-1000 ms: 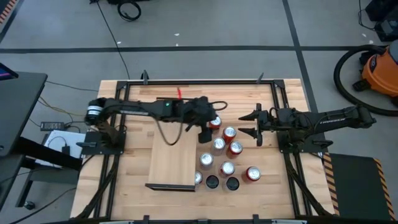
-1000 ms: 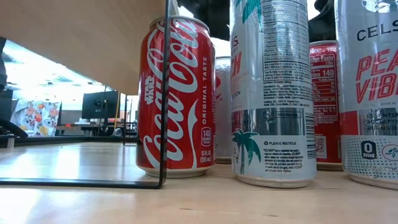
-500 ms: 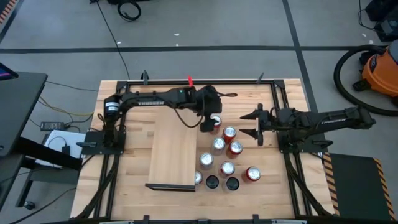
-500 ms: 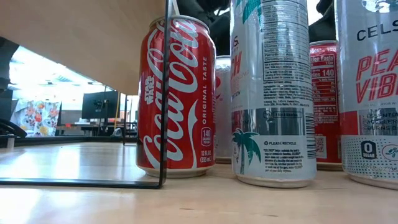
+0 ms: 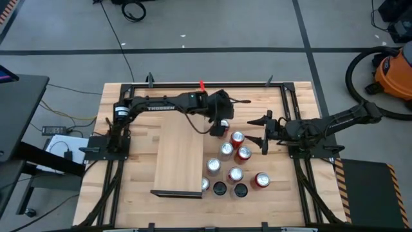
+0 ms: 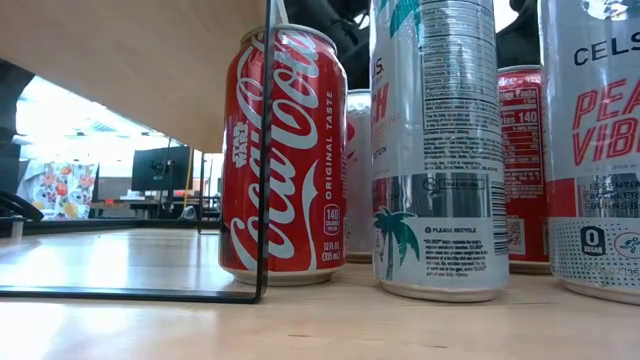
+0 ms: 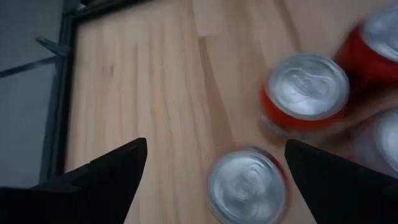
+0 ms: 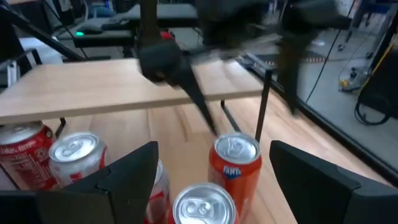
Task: Place canned beverage on shelf
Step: Put the top orange soda can on the shelf
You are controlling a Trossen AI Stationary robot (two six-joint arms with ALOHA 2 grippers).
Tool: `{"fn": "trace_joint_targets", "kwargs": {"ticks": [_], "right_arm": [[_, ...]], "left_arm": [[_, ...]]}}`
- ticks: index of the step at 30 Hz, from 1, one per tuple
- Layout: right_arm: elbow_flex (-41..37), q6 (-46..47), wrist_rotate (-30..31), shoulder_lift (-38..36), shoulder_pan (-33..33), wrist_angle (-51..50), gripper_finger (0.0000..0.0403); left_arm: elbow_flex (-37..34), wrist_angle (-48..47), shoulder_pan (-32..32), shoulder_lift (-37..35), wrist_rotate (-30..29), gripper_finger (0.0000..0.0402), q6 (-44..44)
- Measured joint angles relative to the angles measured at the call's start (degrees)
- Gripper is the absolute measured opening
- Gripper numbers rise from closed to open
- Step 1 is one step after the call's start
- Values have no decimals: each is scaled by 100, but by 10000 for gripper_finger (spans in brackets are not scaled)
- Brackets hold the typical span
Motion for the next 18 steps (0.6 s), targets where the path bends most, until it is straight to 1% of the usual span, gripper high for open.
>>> {"fn": "trace_joint_targets", "kwargs": {"ticks": [6, 8, 11, 13, 18], "right_arm": [[-2, 194, -59, 56, 24, 34, 319], [-4, 250, -62, 103, 62, 74, 319], [-4, 164, -29, 164, 95, 138, 319], [-4, 33, -17, 216, 95, 302, 319], [-2, -276, -12, 310, 89, 567, 319]], "left_arm": [[1098, -1196, 41, 719, -13, 394, 7], [1338, -1297, 32, 853, -9, 394, 63], [1522, -1461, 34, 955, 10, 394, 182], [1496, -1708, 36, 969, 8, 394, 325], [1500, -1703, 34, 976, -59, 394, 562]]}}
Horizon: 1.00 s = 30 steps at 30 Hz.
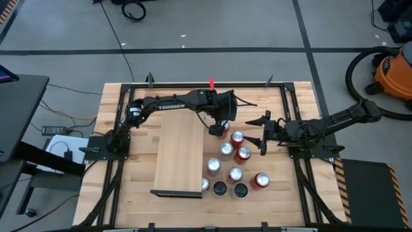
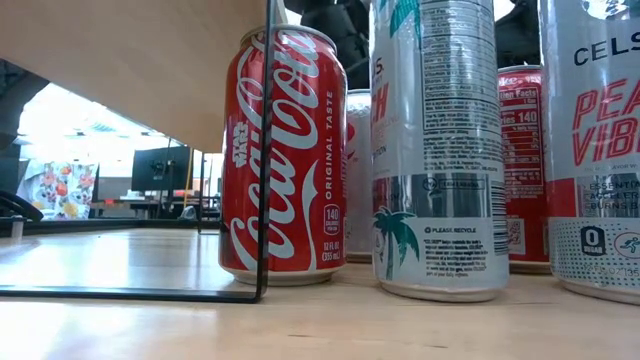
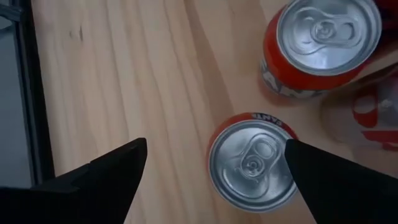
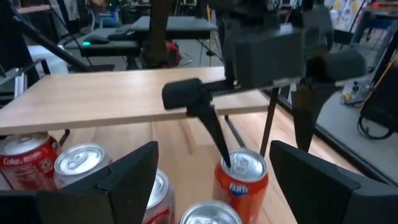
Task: Place canned beverage on shelf
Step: Put the top orange soda can on the shelf
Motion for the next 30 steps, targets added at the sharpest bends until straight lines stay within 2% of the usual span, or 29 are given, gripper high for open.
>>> {"fn": "trace_joint_targets", "kwargs": {"ticks": [4, 12, 24, 30], "right_arm": [[-1, -19, -12, 124, 0, 38, 319], [-1, -46, -66, 413, 1, 247, 318], [0, -86, -90, 520, 2, 372, 318], [0, -125, -114, 518, 2, 389, 318]], "left_arm": [[-2, -17, 0, 0, 48, 394, 115], [5, -207, -19, 88, 545, 394, 70], [7, 9, 8, 100, 137, 394, 113], [335, -462, -13, 12, 45, 390, 492]]}}
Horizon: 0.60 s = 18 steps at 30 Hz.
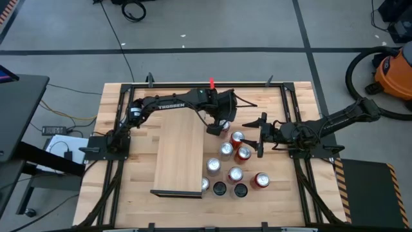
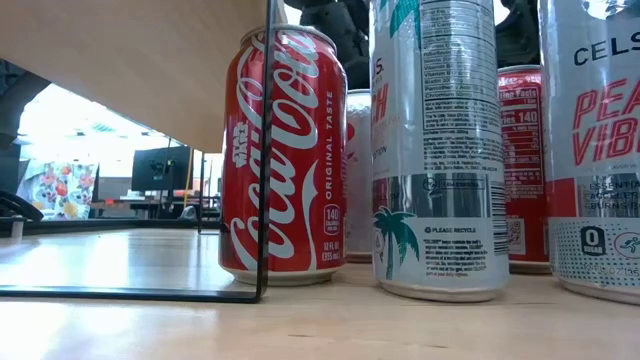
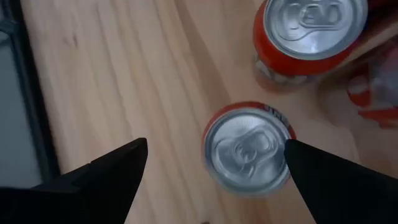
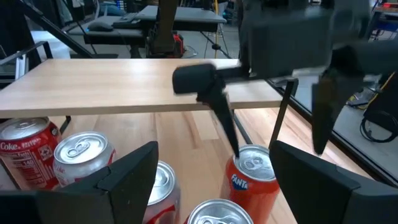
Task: Place canned beverage on shelf
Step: Put the top orange soda can on the shelf
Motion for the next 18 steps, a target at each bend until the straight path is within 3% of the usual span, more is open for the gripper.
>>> {"fn": "trace_joint_targets", "kwargs": {"ticks": [6, 18], "right_arm": [[-1, -26, -2, 0, 0, 59, 318], [-1, -26, -74, 0, 4, 79, 318]], "left_arm": [[69, -260, -33, -94, 440, 389, -29], [6, -127, -79, 169, 219, 389, -35]]}}
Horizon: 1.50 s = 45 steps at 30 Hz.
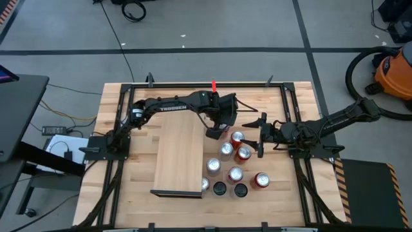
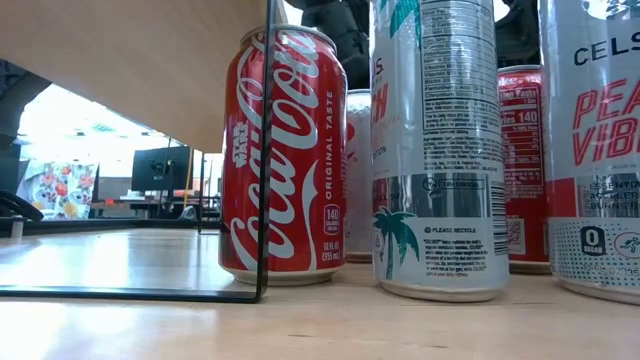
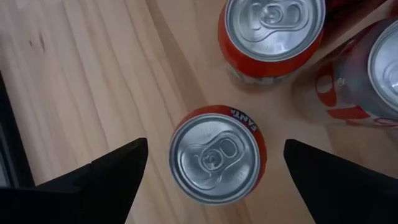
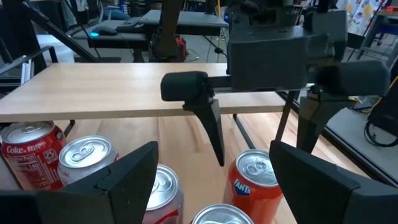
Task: Place canned beverage on shelf
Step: Put the top orange soda can on the shelf
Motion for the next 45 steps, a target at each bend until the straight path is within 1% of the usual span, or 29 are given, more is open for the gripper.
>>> {"fn": "trace_joint_targets", "kwargs": {"ticks": [7, 11, 14, 17, 19, 29, 32, 37, 39, 43, 45], "right_arm": [[1, 1, -33, 0, 0, 7, 318], [0, 26, -34, 0, 4, 13, 318], [0, 37, -35, 0, 9, 15, 318], [1, 37, -35, 0, 11, 15, 318], [0, 35, -35, 0, 11, 17, 318], [0, 28, -35, 0, 11, 15, 318], [1, 28, -35, 0, 11, 15, 318], [-1, 28, -35, 0, 11, 15, 318], [-1, 28, -35, 0, 11, 15, 318], [0, 32, -27, 0, 11, 13, 318], [0, 44, 70, -2, 11, 13, 318]], "left_arm": [[-6, -34, 11, 4, 53, 389, -21], [-196, -36, 13, 97, 51, 389, -29], [-443, 260, 15, 85, -108, 389, -13], [-551, 253, 17, 90, -261, 389, -35], [-622, 364, 16, 87, -261, 389, -39], [-640, 633, 13, 87, -242, 388, -456], [-640, 650, 8, 87, -240, 371, -485], [-636, 690, 2, 81, -243, 310, -649], [-634, 690, 2, 79, -258, 291, -744], [-514, 528, 0, 83, -462, 290, -1028], [-392, 432, 2, 70, -508, 290, -1201]]}}
